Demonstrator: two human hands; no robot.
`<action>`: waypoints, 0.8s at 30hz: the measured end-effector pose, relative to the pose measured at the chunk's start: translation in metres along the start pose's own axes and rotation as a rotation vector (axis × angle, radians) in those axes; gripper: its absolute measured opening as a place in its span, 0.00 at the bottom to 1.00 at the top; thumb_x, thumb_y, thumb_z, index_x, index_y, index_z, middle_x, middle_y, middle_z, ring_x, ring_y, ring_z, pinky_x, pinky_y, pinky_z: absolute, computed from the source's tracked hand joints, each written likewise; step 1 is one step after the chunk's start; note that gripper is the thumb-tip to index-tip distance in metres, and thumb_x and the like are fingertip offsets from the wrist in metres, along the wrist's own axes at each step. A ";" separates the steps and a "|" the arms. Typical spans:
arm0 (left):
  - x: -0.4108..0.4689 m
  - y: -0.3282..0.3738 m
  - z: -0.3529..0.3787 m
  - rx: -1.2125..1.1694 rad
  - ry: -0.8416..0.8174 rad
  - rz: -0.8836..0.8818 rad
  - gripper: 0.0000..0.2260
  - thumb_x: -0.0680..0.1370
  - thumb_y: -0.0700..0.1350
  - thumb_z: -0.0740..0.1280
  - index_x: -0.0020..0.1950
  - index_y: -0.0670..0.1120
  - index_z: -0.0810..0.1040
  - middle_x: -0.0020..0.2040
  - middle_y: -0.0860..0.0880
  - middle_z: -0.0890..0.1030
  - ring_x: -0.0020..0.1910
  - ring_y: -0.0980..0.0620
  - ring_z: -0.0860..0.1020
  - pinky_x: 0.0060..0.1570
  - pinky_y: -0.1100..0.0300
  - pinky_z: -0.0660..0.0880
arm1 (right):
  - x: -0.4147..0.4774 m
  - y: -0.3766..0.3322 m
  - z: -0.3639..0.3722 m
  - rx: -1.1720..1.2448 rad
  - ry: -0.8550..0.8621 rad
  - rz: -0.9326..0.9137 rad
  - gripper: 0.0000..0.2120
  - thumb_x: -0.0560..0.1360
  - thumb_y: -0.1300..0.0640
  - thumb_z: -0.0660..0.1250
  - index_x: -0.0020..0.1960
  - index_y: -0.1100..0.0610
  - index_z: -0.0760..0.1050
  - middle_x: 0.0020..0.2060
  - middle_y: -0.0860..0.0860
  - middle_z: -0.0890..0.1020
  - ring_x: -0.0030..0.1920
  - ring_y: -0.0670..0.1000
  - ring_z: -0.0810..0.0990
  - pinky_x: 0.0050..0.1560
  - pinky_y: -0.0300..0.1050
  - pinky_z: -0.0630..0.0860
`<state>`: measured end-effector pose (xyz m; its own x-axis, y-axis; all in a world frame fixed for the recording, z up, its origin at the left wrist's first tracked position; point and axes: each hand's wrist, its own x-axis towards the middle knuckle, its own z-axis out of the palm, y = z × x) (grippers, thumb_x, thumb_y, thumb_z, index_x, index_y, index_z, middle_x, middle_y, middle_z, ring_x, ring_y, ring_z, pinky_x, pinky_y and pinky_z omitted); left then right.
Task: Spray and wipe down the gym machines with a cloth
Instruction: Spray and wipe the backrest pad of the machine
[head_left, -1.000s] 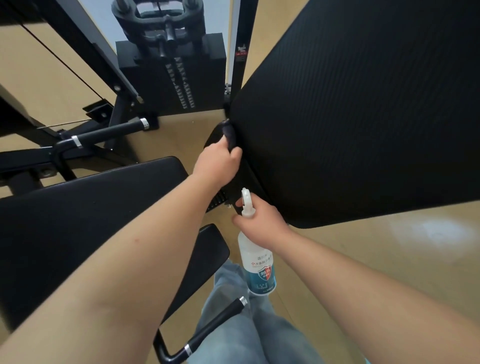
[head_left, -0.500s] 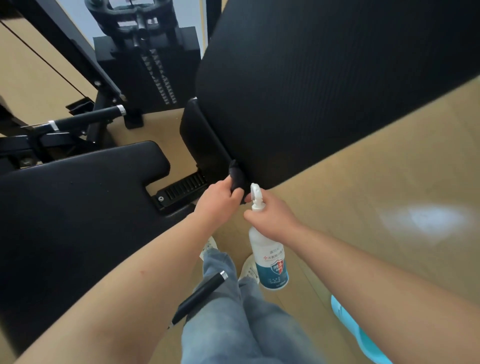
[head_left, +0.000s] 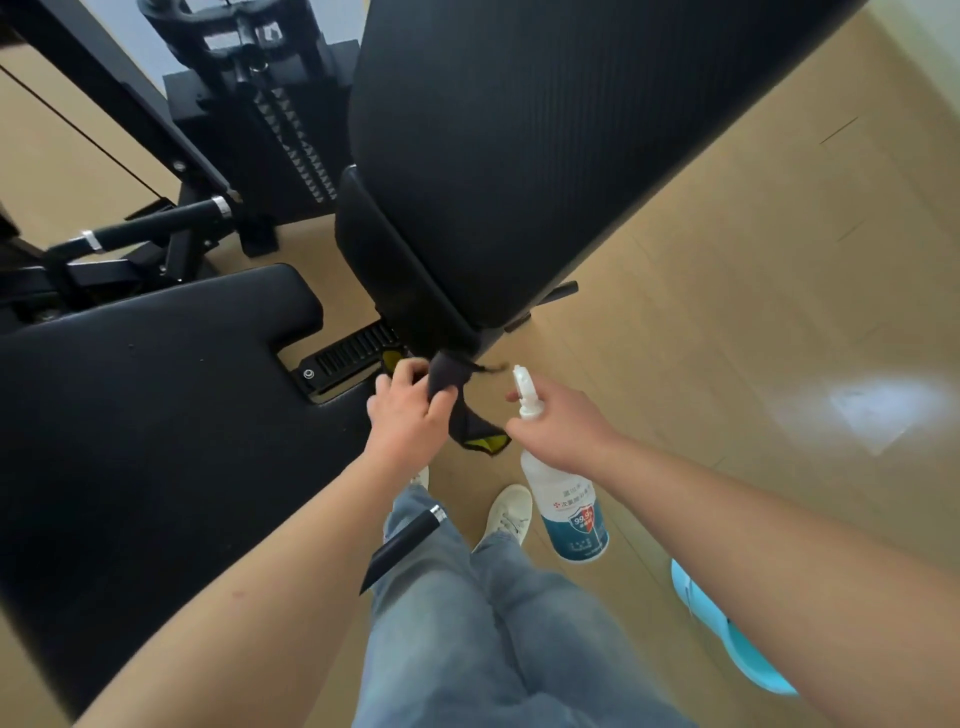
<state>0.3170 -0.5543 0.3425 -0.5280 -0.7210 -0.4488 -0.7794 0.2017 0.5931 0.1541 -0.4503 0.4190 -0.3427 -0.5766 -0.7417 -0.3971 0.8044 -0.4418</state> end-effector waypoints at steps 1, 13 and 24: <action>0.003 0.001 -0.001 -0.116 0.023 -0.004 0.18 0.84 0.53 0.56 0.74 0.56 0.70 0.72 0.51 0.66 0.67 0.47 0.63 0.66 0.49 0.61 | 0.001 -0.002 0.003 -0.006 -0.003 -0.005 0.16 0.77 0.50 0.68 0.64 0.49 0.75 0.54 0.51 0.82 0.52 0.54 0.81 0.56 0.53 0.79; 0.084 0.034 -0.003 -0.654 -0.007 -0.125 0.35 0.87 0.47 0.55 0.81 0.51 0.30 0.81 0.50 0.30 0.82 0.48 0.40 0.75 0.56 0.43 | 0.029 -0.036 0.030 0.078 -0.022 0.008 0.15 0.77 0.52 0.67 0.63 0.47 0.73 0.49 0.48 0.81 0.49 0.51 0.80 0.52 0.50 0.78; 0.191 0.004 -0.083 -0.760 0.046 -0.323 0.35 0.86 0.60 0.50 0.80 0.52 0.28 0.84 0.44 0.42 0.82 0.40 0.50 0.80 0.42 0.51 | 0.067 -0.073 0.037 0.061 -0.089 -0.031 0.13 0.80 0.53 0.67 0.63 0.46 0.71 0.45 0.49 0.79 0.46 0.51 0.81 0.48 0.49 0.79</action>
<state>0.2410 -0.7461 0.3141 -0.2900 -0.6962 -0.6567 -0.4413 -0.5116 0.7372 0.1921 -0.5428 0.3828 -0.2527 -0.5885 -0.7680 -0.3533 0.7951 -0.4929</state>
